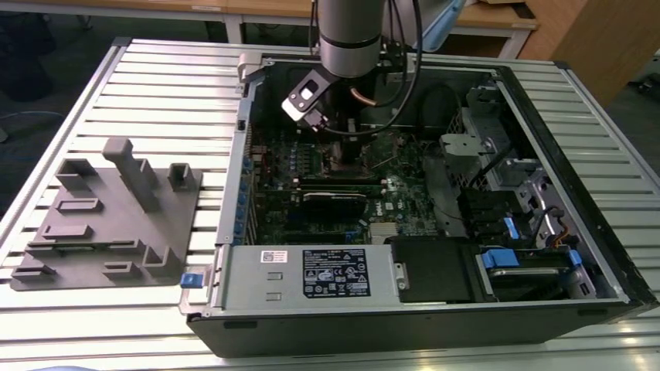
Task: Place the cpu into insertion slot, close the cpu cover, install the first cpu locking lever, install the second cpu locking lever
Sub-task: 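Place the cpu into insertion slot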
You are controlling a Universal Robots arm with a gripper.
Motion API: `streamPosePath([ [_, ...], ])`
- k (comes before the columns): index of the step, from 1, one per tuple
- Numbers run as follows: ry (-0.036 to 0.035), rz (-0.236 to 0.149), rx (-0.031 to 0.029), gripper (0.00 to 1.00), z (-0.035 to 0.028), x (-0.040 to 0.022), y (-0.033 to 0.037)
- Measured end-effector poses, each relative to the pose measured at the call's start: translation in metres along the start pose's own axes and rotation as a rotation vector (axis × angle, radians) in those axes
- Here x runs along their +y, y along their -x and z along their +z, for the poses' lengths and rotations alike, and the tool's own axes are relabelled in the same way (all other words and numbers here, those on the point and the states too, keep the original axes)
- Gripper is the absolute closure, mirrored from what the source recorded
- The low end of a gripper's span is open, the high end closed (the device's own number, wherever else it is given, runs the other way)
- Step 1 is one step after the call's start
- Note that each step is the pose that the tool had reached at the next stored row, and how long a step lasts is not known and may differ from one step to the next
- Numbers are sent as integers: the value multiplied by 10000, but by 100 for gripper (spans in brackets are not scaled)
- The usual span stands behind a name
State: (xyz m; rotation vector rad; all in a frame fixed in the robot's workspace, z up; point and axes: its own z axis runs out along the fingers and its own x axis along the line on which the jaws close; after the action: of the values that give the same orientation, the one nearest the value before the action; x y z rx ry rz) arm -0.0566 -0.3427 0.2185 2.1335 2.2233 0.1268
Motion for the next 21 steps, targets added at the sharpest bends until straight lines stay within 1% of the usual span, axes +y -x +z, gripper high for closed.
streamPosePath([
  [3, 0, -1, -1, 46, 27, -8, 0],
  [7, -1, 0, -3, 46, 32, -10, 0],
  [11, 0, 0, -4, 46, 56, -12, 0],
  [21, 0, -1, -5, 46, 61, -13, 0],
])
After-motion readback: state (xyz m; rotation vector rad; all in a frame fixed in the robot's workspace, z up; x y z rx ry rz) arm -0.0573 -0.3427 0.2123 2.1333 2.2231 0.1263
